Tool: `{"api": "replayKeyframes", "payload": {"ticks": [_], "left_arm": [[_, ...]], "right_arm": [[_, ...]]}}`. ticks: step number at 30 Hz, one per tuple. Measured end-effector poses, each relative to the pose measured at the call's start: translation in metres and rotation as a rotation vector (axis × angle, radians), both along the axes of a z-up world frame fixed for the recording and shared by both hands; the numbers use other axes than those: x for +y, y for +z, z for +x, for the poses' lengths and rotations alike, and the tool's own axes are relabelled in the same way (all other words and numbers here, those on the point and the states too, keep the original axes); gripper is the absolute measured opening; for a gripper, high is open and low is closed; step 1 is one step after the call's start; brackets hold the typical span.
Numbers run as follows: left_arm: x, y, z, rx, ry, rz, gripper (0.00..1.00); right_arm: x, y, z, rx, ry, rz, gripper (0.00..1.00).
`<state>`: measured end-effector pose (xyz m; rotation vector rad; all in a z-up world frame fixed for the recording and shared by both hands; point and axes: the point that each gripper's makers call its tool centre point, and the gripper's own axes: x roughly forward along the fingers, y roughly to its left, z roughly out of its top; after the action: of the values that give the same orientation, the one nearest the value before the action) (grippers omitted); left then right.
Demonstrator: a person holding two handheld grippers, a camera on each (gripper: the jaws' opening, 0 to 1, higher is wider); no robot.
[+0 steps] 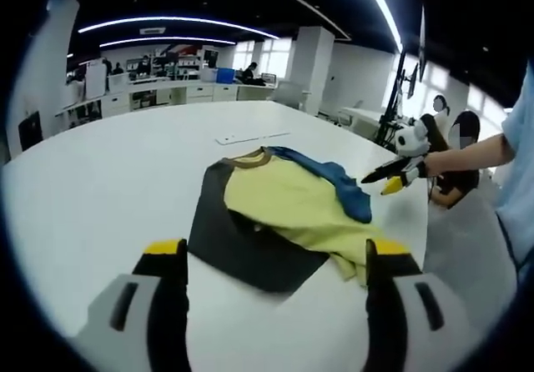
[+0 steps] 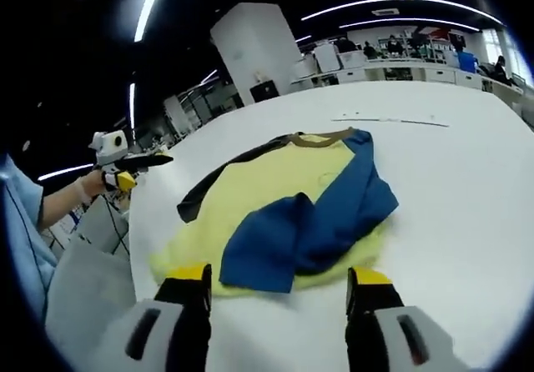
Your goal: Fold the garment on the visible template until the final outline fits inside the template.
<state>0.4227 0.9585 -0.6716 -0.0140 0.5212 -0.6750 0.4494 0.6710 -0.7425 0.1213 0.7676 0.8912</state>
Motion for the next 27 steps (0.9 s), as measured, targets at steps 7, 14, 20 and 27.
{"api": "replayKeyframes", "payload": {"ticks": [7, 14, 20, 27], "left_arm": [[-0.001, -0.004, -0.007, 0.016, 0.006, -0.01, 0.84], [0.0, -0.007, -0.013, 0.022, 0.021, -0.022, 0.84], [0.001, -0.01, -0.017, 0.031, 0.026, -0.022, 0.84], [0.002, -0.011, -0.017, 0.034, 0.032, -0.023, 0.83]], "right_arm": [[0.006, -0.006, -0.007, 0.055, 0.018, 0.029, 0.36], [0.01, -0.011, -0.007, 0.079, 0.02, 0.033, 0.28], [0.007, -0.016, -0.002, 0.088, 0.005, 0.021, 0.24], [0.006, -0.018, -0.003, 0.094, 0.004, 0.018, 0.07]]}}
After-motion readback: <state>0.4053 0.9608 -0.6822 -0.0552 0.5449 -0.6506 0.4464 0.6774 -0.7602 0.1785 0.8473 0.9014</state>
